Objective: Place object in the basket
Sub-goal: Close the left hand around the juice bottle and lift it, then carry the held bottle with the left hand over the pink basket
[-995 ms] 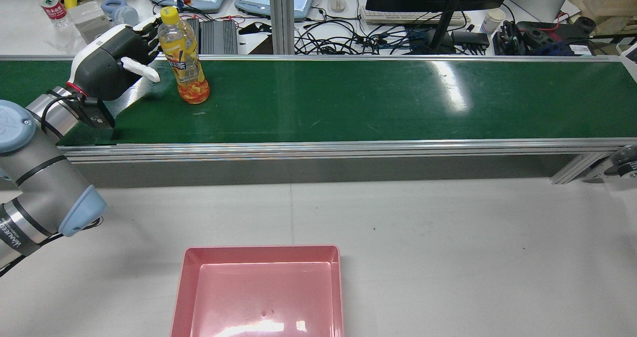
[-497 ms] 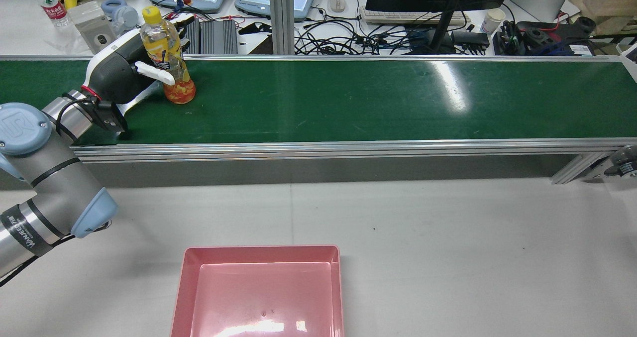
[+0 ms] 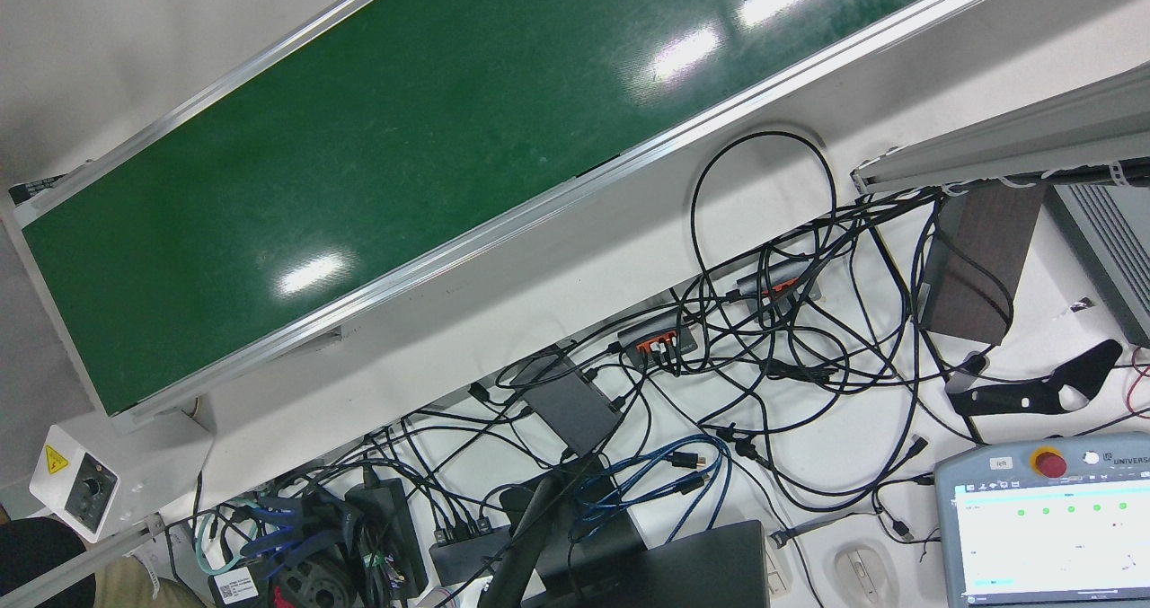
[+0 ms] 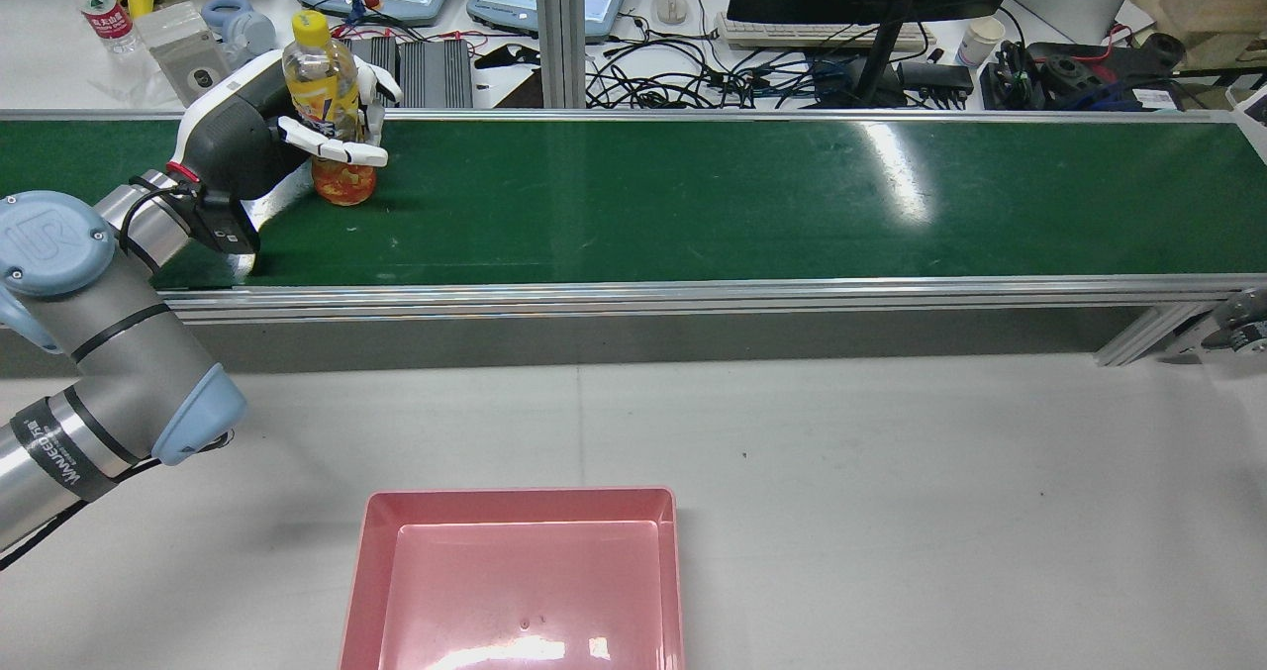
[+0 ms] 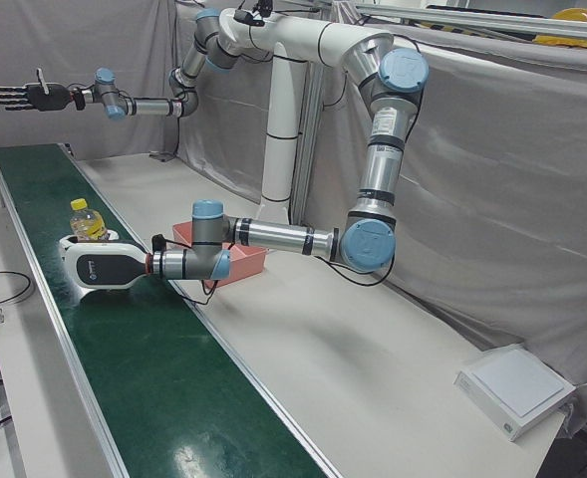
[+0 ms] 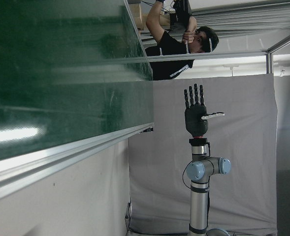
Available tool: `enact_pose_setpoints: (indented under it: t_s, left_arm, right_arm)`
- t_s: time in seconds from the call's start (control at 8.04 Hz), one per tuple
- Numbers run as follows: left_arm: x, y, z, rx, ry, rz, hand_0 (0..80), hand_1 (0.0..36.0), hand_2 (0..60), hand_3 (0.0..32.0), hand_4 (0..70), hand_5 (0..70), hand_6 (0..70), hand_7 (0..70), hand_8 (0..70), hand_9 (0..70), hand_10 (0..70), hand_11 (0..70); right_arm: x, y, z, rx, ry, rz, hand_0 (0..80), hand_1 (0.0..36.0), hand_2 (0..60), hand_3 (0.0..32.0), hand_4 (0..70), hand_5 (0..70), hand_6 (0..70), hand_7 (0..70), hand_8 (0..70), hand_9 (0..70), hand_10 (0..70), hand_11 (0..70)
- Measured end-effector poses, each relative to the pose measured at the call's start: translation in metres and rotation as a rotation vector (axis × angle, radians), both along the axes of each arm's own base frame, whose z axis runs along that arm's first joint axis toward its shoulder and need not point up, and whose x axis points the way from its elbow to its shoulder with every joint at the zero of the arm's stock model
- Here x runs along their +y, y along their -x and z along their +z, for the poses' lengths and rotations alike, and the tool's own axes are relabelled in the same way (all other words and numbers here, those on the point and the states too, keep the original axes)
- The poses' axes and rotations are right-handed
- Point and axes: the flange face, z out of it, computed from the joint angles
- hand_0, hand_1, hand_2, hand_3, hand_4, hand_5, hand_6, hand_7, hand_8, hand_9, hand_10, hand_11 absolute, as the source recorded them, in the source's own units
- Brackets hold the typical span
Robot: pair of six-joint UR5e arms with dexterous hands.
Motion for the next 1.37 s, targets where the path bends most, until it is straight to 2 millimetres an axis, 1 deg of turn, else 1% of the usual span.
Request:
enact_pose_setpoints:
  t_s: [0.12,0.25,0.5,0.62,0.75,0.87,0.99,1.12,1.24,1.37]
  left_arm:
    - [0.001,0.003,-0.007,-0.005,0.006,-0.001,52.6,35.8,60.0,0.0,52.8,70.0,70.0,70.0,70.0,70.0,70.0,70.0]
    - [0.006,0.008,-0.018,-0.004,0.002,-0.001,50.7,35.6,60.0,0.0,51.4,70.0,70.0,70.0,70.0,70.0,70.0,70.0]
    - [0.023,0.019,-0.052,0.021,-0.035,0.002,48.4,34.5,60.0,0.0,50.3,70.0,70.0,70.0,70.0,70.0,70.0,70.0]
    - [0.032,0.021,-0.065,0.036,-0.055,0.010,47.4,32.7,60.0,0.0,50.0,70.0,70.0,70.0,70.0,70.0,70.0,70.0]
    - [0.039,0.016,-0.072,0.045,-0.071,0.025,47.5,31.5,60.0,0.0,47.4,70.0,70.0,70.0,70.0,70.0,70.0,70.0]
    - [0.047,0.003,-0.078,0.053,-0.094,0.060,47.0,29.8,60.0,0.0,44.5,70.0,69.8,70.0,70.0,70.0,70.0,70.0]
    - [0.057,-0.014,-0.084,0.062,-0.127,0.111,47.2,29.0,60.0,0.0,42.4,70.0,69.0,70.0,70.0,70.0,70.0,70.0]
    - [0.069,-0.029,-0.093,0.076,-0.160,0.156,47.3,29.1,60.0,0.0,42.0,70.0,68.4,70.0,70.0,70.0,70.0,70.0]
    - [0.085,-0.045,-0.103,0.096,-0.191,0.198,47.4,28.6,60.0,0.0,45.1,70.0,69.5,70.0,70.0,70.0,70.0,70.0]
    - [0.105,-0.058,-0.113,0.109,-0.225,0.230,46.9,27.3,60.0,0.0,44.2,70.0,69.6,70.0,70.0,70.0,70.0,70.0]
  right_arm:
    - [0.000,0.000,0.000,0.000,0.000,0.000,0.0,0.0,0.0,0.0,0.0,0.0,0.0,0.0,0.0,0.0,0.0,0.0]
    - [0.000,0.000,0.000,0.000,0.000,0.000,0.0,0.0,0.0,0.0,0.0,0.0,0.0,0.0,0.0,0.0,0.0,0.0]
    - [0.000,0.000,0.000,0.000,0.000,0.000,0.0,0.0,0.0,0.0,0.0,0.0,0.0,0.0,0.0,0.0,0.0,0.0]
    - [0.000,0.000,0.000,0.000,0.000,0.000,0.0,0.0,0.0,0.0,0.0,0.0,0.0,0.0,0.0,0.0,0.0,0.0]
    - [0.000,0.000,0.000,0.000,0.000,0.000,0.0,0.0,0.0,0.0,0.0,0.0,0.0,0.0,0.0,0.0,0.0,0.0]
    - [0.000,0.000,0.000,0.000,0.000,0.000,0.0,0.0,0.0,0.0,0.0,0.0,0.0,0.0,0.0,0.0,0.0,0.0]
    - [0.000,0.000,0.000,0.000,0.000,0.000,0.0,0.0,0.0,0.0,0.0,0.0,0.0,0.0,0.0,0.0,0.0,0.0]
    - [0.000,0.000,0.000,0.000,0.000,0.000,0.0,0.0,0.0,0.0,0.0,0.0,0.0,0.0,0.0,0.0,0.0,0.0]
    - [0.000,0.000,0.000,0.000,0.000,0.000,0.0,0.0,0.0,0.0,0.0,0.0,0.0,0.0,0.0,0.0,0.0,0.0]
    - [0.000,0.000,0.000,0.000,0.000,0.000,0.0,0.0,0.0,0.0,0.0,0.0,0.0,0.0,0.0,0.0,0.0,0.0]
